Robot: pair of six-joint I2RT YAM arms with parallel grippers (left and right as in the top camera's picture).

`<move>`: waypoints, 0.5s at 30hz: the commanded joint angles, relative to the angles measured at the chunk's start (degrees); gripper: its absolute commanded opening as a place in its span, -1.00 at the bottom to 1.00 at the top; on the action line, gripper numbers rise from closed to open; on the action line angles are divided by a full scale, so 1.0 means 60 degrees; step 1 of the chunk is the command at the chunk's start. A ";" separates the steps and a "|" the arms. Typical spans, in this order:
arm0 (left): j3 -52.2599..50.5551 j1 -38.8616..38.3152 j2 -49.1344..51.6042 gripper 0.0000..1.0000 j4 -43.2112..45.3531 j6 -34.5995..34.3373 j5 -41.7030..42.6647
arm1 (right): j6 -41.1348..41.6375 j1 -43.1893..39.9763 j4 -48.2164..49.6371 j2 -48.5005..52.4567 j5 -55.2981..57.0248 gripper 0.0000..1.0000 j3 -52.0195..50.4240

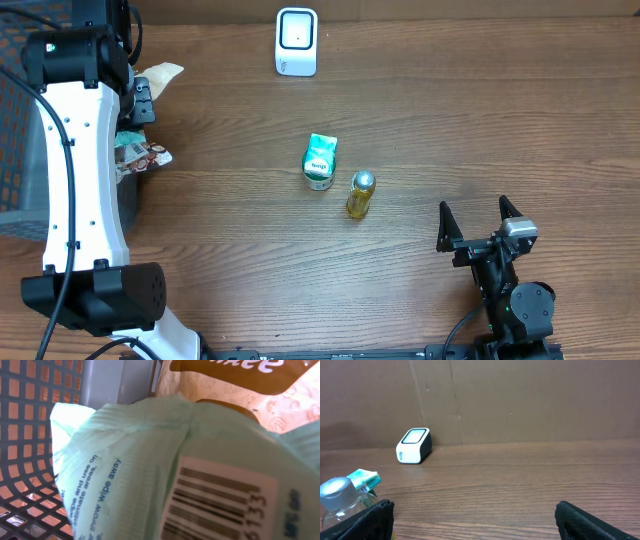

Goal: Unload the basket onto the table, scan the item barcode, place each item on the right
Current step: 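Lift the wipes pack out of the basket with the left gripper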

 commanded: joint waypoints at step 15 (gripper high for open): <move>0.0026 -0.0820 -0.0127 -0.73 0.0233 -0.1872 0.1985 | -0.0036 -0.0062 0.0029 -0.0095 -0.0015 1.00 -0.0102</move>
